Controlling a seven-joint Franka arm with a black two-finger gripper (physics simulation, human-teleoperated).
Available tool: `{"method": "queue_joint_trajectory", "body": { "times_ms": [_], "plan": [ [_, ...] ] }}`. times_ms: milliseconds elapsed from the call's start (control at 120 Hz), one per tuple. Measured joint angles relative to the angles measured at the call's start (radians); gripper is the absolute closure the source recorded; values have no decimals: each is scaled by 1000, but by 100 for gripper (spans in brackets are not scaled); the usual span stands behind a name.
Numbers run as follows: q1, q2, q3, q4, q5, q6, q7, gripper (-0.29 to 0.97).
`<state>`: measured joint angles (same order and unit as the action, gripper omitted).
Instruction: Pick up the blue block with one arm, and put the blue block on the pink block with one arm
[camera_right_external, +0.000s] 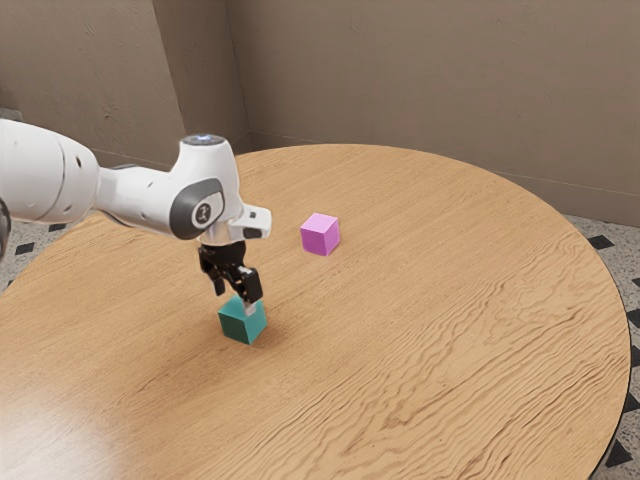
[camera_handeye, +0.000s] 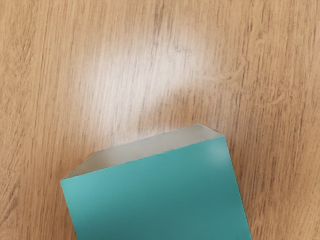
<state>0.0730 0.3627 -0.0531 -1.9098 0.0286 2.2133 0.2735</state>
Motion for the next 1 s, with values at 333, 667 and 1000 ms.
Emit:
{"method": "queue_joint_trajectory", "body": {
  "times_ms": [333, 667, 1000],
  "plan": [
    [-4, 35, 13, 3, -33, 8, 6, 0],
    [-26, 94, 34, 41, -44, 14, -7, 0],
    [-33, 121, 36, 62, -46, 16, -19, 3]
  ]
}}
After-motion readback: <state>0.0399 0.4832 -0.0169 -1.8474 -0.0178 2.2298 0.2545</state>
